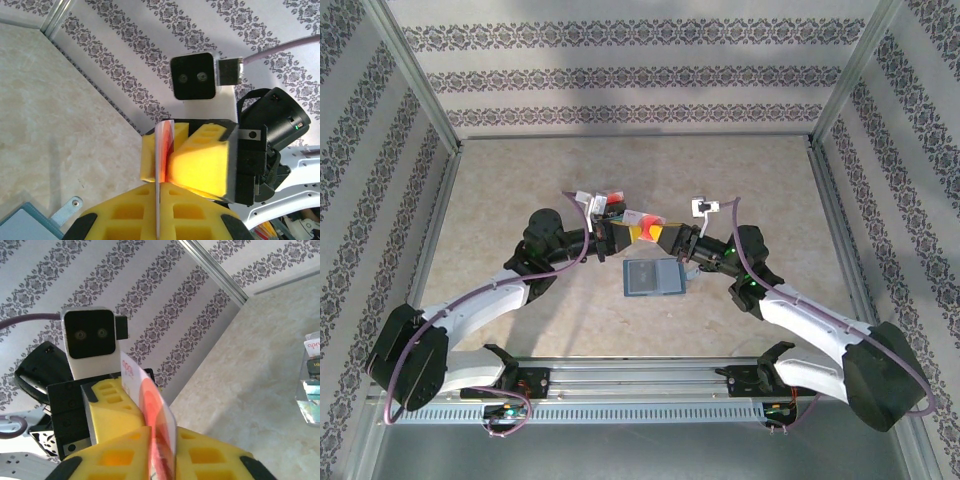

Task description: Take the credit cards out of the card holder

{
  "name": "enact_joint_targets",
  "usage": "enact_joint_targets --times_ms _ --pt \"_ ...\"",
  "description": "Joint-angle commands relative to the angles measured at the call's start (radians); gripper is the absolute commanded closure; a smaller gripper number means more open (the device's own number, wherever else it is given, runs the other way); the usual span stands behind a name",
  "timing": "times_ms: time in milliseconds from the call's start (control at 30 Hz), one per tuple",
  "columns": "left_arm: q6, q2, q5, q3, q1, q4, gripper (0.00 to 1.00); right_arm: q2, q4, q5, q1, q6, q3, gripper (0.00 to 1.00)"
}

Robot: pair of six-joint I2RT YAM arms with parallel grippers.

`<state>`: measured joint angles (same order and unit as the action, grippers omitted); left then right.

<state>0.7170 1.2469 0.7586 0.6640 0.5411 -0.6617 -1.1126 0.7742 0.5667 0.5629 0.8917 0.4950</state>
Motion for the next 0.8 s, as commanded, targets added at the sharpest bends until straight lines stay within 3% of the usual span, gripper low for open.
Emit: enact_joint_targets --times_ms 0,67,133,167,267,433,533,633,767 --pt "0.013 0.022 0.015 0.021 0.000 -0.063 0.94 -0.001 0.099 0.051 0.014 0.015 0.025 0.96" --pt "-0.004 0.022 0.026 0.036 -0.003 -0.033 0.78 0.010 0.090 0.057 0.008 0.006 0.022 1.00" --pt "-0.061 0.009 0.041 0.074 -0.008 0.068 0.53 0.031 0.050 0.060 -0.010 -0.014 0.020 1.00" --pt "-0.095 0.000 0.045 0.095 -0.013 0.137 0.46 0.041 0.031 0.062 -0.019 -0.023 0.019 1.00" --pt "-0.225 -0.044 0.008 0.162 -0.028 0.369 0.33 0.070 -0.025 0.085 -0.051 -0.052 0.014 1.00" --pt "-0.449 -0.134 -0.089 0.253 -0.032 0.666 0.00 0.106 -0.210 0.152 -0.071 -0.149 0.041 1.00" --pt "-0.530 -0.141 -0.089 0.302 -0.031 0.760 0.01 0.103 -0.279 0.205 -0.073 -0.197 0.063 1.00" --pt "-0.608 -0.104 -0.016 0.371 -0.031 0.860 0.01 0.079 -0.335 0.272 -0.070 -0.236 0.095 1.00" --pt "-0.710 -0.003 0.076 0.511 -0.030 1.064 0.15 0.034 -0.369 0.352 -0.066 -0.266 0.132 1.00"
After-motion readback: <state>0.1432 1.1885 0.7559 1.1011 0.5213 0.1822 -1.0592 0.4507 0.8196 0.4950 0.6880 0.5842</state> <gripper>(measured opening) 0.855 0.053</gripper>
